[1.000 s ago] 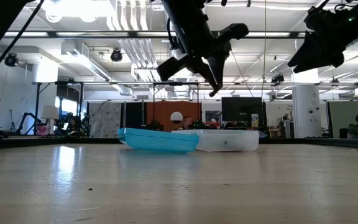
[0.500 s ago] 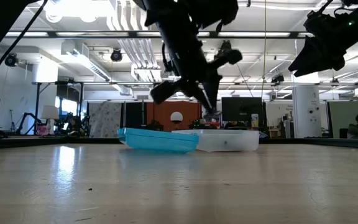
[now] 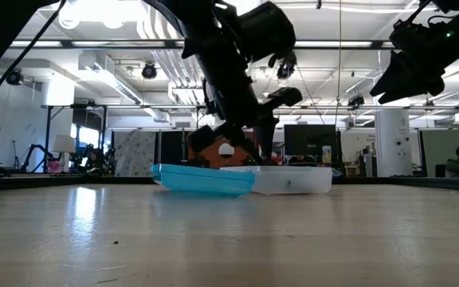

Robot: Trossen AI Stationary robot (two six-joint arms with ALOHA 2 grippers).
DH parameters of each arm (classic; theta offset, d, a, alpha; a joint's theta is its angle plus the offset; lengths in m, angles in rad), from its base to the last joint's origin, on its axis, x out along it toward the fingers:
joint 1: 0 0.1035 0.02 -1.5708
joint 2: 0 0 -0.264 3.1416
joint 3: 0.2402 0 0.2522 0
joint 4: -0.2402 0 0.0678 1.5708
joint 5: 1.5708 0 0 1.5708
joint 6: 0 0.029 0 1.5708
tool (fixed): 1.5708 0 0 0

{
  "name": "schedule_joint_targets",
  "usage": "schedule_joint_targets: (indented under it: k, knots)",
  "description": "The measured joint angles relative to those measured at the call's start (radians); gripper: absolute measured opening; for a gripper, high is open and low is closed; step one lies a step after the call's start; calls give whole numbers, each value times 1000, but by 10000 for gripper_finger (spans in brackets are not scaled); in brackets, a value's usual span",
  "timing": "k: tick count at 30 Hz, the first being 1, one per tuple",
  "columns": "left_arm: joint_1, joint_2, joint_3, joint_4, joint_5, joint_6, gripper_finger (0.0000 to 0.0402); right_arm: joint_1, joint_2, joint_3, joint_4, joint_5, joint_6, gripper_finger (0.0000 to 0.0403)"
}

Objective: Pick & place school supplies into a supply box
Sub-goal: Put the brown pen into the blue supply box, then close the blue supply box

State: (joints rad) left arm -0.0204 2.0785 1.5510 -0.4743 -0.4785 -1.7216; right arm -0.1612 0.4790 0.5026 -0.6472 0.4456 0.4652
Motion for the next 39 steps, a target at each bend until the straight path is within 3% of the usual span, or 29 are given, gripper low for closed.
schedule_joint_targets:
  k: [22,30,39]
  knots:
    - [0,-5,-18,4,-1,82,83,0,0,0,1,1,-1,224]
    - [-8,-83,-18,-21,-34,205,83,0,0,0,0,3,-5,224]
    - [-15,-183,-18,-155,-105,209,83,0,1,0,0,7,-5,224]
